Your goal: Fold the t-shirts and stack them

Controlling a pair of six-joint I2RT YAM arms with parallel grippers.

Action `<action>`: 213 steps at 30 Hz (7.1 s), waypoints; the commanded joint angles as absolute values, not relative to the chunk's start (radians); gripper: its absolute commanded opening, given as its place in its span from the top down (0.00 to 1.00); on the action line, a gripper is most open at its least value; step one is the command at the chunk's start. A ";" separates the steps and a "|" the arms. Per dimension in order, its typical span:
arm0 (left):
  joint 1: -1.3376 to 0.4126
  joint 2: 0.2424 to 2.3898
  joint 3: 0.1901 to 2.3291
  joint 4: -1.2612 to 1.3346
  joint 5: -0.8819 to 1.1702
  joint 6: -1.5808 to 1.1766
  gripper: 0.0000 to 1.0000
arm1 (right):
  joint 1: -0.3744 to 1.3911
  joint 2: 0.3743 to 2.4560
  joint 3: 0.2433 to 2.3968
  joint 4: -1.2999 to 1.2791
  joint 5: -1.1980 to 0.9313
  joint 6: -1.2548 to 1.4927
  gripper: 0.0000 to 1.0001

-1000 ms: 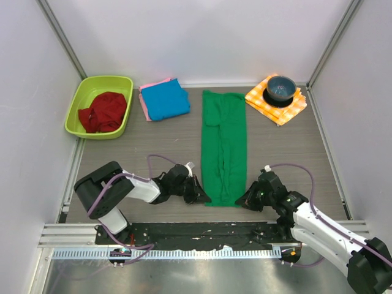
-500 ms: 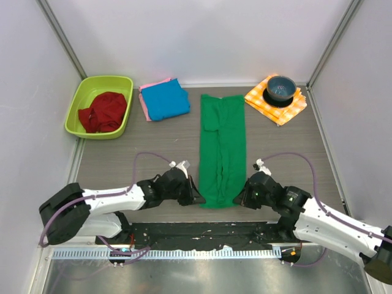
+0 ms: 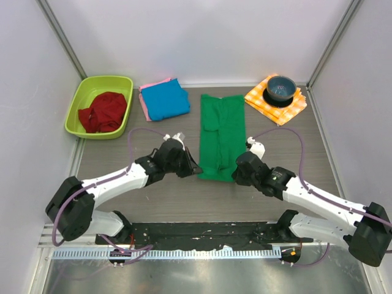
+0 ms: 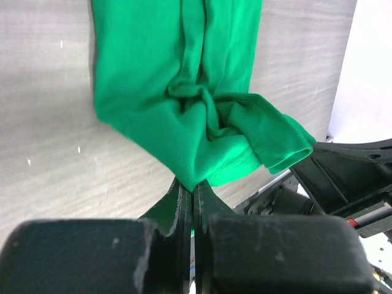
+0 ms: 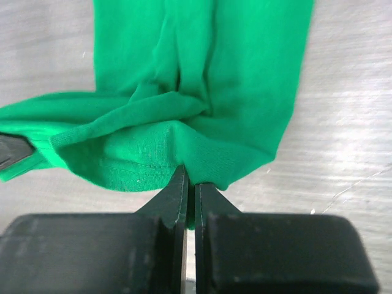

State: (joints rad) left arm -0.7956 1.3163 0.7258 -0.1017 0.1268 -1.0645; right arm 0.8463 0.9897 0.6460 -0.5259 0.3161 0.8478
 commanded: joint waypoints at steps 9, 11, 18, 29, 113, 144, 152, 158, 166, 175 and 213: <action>-0.690 1.577 0.994 -0.018 0.241 -0.977 1.00 | 0.574 1.107 0.736 -0.322 0.338 0.623 0.99; -0.689 1.621 1.017 -0.009 0.247 -0.980 1.00 | 0.540 1.140 0.747 -0.284 0.310 0.603 0.99; -0.646 1.739 1.118 -0.006 0.268 -0.979 1.00 | 0.425 1.299 0.819 -0.192 0.197 0.558 0.99; -0.560 1.874 1.281 -0.018 0.321 -0.974 1.00 | 0.373 1.514 0.951 -0.115 0.131 0.578 0.99; -0.555 1.865 0.758 0.302 0.347 -1.049 0.40 | 0.130 1.387 0.324 0.310 -0.225 0.811 0.50; -0.736 1.477 0.528 0.256 0.235 -1.111 1.00 | 0.400 0.821 0.269 -0.167 0.030 0.839 0.99; -0.828 1.237 0.429 0.164 0.137 -1.163 1.00 | 0.491 0.583 0.290 -0.351 0.121 0.861 0.99; -0.773 1.190 0.607 0.005 0.098 -1.060 1.00 | 0.494 0.774 0.490 -0.293 0.147 0.760 0.99; -0.622 1.379 0.790 0.049 0.215 -1.000 1.00 | 0.476 1.057 0.661 -0.089 0.169 0.707 0.99; -0.486 1.571 1.001 0.069 0.304 -0.985 1.00 | 0.385 1.391 0.889 0.052 0.084 0.710 0.99; -0.271 1.973 1.488 -0.020 0.299 -0.977 0.00 | 0.302 1.990 1.544 0.130 0.093 0.540 0.05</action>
